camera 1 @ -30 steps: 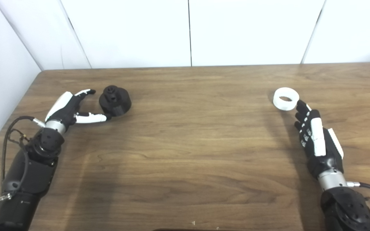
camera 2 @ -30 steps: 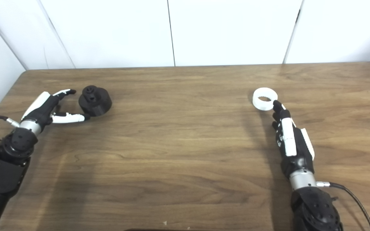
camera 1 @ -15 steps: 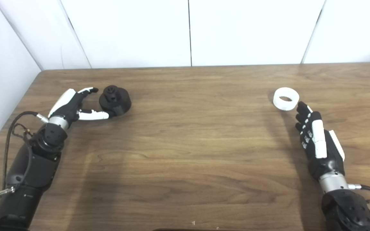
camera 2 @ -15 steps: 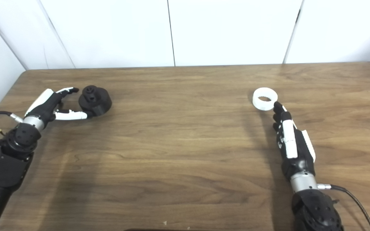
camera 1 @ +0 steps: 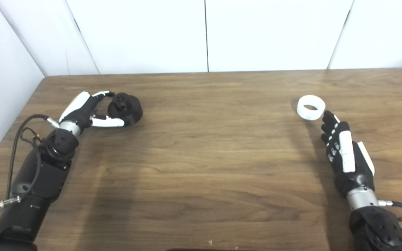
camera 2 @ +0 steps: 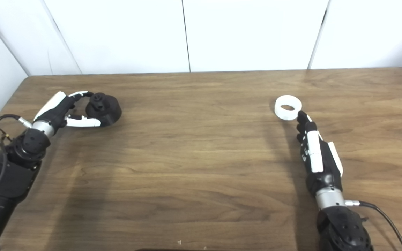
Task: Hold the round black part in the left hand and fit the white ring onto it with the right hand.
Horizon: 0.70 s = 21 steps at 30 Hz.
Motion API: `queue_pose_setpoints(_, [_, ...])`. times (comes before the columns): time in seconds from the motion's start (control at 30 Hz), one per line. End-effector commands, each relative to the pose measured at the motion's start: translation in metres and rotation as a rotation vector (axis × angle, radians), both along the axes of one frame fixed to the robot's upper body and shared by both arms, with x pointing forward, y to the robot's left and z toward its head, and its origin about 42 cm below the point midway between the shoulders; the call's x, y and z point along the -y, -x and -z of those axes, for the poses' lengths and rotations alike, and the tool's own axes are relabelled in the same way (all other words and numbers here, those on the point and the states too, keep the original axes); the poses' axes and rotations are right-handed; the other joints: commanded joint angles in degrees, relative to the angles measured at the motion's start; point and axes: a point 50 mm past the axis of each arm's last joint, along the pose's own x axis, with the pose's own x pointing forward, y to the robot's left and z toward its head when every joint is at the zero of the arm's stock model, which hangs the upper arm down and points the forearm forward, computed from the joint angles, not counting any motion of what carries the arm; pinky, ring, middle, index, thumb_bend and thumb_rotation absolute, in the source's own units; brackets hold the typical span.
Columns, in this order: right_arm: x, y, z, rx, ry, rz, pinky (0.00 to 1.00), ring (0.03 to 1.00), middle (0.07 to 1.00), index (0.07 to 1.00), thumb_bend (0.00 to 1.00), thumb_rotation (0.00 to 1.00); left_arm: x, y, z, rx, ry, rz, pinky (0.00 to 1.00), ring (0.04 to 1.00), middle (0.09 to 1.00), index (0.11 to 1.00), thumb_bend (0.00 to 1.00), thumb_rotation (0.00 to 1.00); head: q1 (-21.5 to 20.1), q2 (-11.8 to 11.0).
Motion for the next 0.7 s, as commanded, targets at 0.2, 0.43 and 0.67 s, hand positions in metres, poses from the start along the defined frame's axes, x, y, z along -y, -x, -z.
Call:
queue_pose_setpoints(0.2, [-0.0019,-0.0003,-0.0133,0.073,-0.005,0.012,1.0,0.983,0.967,0.938,0.63,1.0,0.0027,-0.0206,-0.0325,0.086,-0.064,0.027,0.94,0.993,0.955,0.875,0.95,0.4,0.0,-0.05])
queue_pose_setpoints(0.43, [0.0002,0.0009,-0.0134,0.074,-0.004,0.008,1.0,0.989,0.974,0.947,0.63,1.0,0.0051,-0.0244,-0.0298,0.078,-0.082,0.028,0.96,1.0,0.959,0.867,0.94,0.38,-0.01,-0.21])
queue_pose_setpoints(0.67, [0.0009,0.0021,-0.0125,0.071,-0.002,0.012,1.0,0.987,0.973,0.949,0.63,1.0,0.0065,-0.0255,-0.0275,0.087,-0.105,0.038,0.95,1.0,0.955,0.842,0.92,0.38,-0.11,-0.29])
